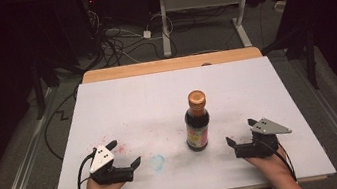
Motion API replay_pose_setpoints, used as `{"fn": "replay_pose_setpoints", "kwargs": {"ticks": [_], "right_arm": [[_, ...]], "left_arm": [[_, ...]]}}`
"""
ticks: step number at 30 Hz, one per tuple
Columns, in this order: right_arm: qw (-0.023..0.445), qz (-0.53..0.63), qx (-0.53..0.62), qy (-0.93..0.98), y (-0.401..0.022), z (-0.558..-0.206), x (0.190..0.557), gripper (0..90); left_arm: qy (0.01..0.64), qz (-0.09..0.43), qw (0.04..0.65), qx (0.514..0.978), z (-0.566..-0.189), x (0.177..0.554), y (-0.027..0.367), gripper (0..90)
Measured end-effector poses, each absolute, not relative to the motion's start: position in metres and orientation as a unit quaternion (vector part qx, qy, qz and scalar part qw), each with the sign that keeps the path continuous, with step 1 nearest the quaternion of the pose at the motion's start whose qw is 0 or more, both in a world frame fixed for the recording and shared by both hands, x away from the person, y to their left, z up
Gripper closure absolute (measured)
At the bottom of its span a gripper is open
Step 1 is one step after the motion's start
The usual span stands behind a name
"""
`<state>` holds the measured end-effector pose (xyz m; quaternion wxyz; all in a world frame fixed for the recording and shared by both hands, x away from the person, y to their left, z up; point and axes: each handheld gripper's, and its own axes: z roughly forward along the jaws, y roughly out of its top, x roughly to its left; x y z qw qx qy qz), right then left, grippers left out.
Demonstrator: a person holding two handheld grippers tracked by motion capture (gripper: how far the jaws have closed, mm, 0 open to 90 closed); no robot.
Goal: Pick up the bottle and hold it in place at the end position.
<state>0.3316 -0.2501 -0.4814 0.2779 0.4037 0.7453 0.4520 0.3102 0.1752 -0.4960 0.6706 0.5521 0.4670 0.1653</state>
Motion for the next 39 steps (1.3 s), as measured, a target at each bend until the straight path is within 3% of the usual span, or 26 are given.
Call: {"fn": "replay_pose_setpoints", "kwargs": {"ticks": [26,39], "right_arm": [[0.282,0.458,0.397,0.744,-0.250,-0.480,0.329,0.3],[0.246,0.481,0.370,0.756,-0.235,-0.469,0.324,3.6]], "left_arm": [[0.462,0.165,0.673,0.554,-0.496,0.309,0.174,0.0],[0.468,0.152,0.678,0.545,-0.495,0.311,0.178,0.0]]}}
